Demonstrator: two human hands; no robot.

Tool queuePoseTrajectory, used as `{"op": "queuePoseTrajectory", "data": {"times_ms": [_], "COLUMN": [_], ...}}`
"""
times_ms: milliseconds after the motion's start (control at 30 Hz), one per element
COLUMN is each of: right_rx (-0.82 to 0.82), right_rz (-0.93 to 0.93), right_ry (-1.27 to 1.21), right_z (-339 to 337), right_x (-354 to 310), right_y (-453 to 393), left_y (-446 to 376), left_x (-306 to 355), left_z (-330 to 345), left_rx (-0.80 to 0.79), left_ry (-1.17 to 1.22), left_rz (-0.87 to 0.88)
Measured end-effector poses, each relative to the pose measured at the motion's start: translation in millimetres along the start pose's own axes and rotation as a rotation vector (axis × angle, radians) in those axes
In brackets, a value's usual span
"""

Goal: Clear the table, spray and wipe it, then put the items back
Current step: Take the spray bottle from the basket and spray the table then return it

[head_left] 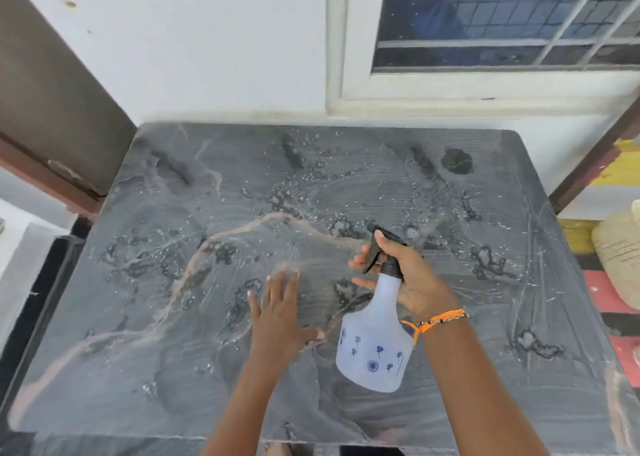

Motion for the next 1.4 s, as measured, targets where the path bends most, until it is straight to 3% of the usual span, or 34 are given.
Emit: {"op": "queuePoseTrajectory", "data": {"times_ms": [267,367,500,667,800,933,1100,1267,1400], "right_rx": [-0.186,-0.207,-0.082,-0.055,-0.015,0.158,0.402,0.391,0.404], "right_rz": [0.142,0.2,0.183,0.161,0.094,0.006,-0.085,-0.071,-0.137], "right_ry": [0.499,0.586,0.667,0.568,0.369,0.251,0.258,0.078,-0.012], "right_z": [125,156,171,162,128,84,44,19,-10], "right_x": [133,167,193,193,180,165,157,153,145], "right_y": [4,12,16,31,53,77,95,110,129], "left_y": [115,135,140,138,130,118,114,116,114], "left_x": [-162,-188,-195,-190,-154,-116,-109,-102,-66], "left_z": [5,10,15,16,18,23,24,24,32], "left_rx": [-0.012,-0.006,0.037,0.003,0.002,-0.029,-0.052,-0.066,-0.062], "left_ry": [0.091,0.096,0.055,0.02,-0.076,-0.18,-0.195,-0.204,-0.183], "left_rz": [-0.409,-0.422,-0.375,-0.332,-0.103,0.069,0.072,0.078,0.182]}}
Point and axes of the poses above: each hand's wrist, its own y-axis away from the middle knuckle, its own z-axis out of the palm, x = y × z, the point moved 4 cm from there along -y, towards the middle knuckle, and after that the axes turned 5 degrees about -y, right-handed, at the moved point
